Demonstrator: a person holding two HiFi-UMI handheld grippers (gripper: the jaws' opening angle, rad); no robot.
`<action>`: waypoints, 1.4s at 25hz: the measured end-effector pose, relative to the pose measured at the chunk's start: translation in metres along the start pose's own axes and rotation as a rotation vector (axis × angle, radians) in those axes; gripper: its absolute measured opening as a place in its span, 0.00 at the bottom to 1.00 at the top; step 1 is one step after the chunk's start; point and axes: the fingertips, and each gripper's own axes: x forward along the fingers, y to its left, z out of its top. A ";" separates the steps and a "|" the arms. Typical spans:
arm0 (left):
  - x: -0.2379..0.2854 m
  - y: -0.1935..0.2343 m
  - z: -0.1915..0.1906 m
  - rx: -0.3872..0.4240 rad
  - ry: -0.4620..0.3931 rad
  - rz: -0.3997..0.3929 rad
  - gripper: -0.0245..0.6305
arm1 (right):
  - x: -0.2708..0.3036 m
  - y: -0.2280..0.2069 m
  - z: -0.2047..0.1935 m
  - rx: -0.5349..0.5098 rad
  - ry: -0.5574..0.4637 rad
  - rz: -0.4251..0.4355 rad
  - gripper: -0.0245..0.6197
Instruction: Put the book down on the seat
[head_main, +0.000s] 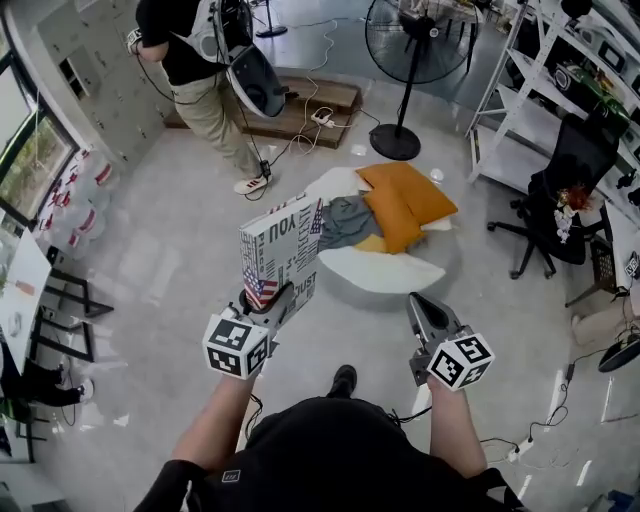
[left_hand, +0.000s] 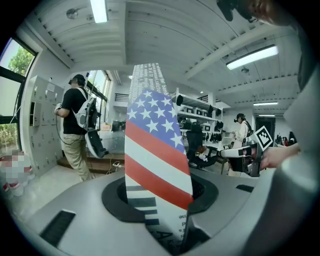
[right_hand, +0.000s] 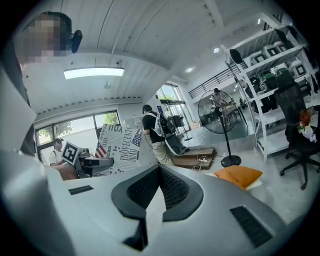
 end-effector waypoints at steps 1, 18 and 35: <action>0.009 -0.002 0.004 -0.002 0.002 -0.001 0.29 | 0.005 -0.008 0.004 0.003 -0.003 0.009 0.06; 0.094 -0.006 0.061 -0.024 0.017 0.018 0.30 | 0.004 -0.100 0.041 0.095 -0.031 0.006 0.06; 0.235 0.075 0.079 -0.041 0.024 -0.116 0.30 | 0.115 -0.166 0.062 0.118 0.001 -0.110 0.06</action>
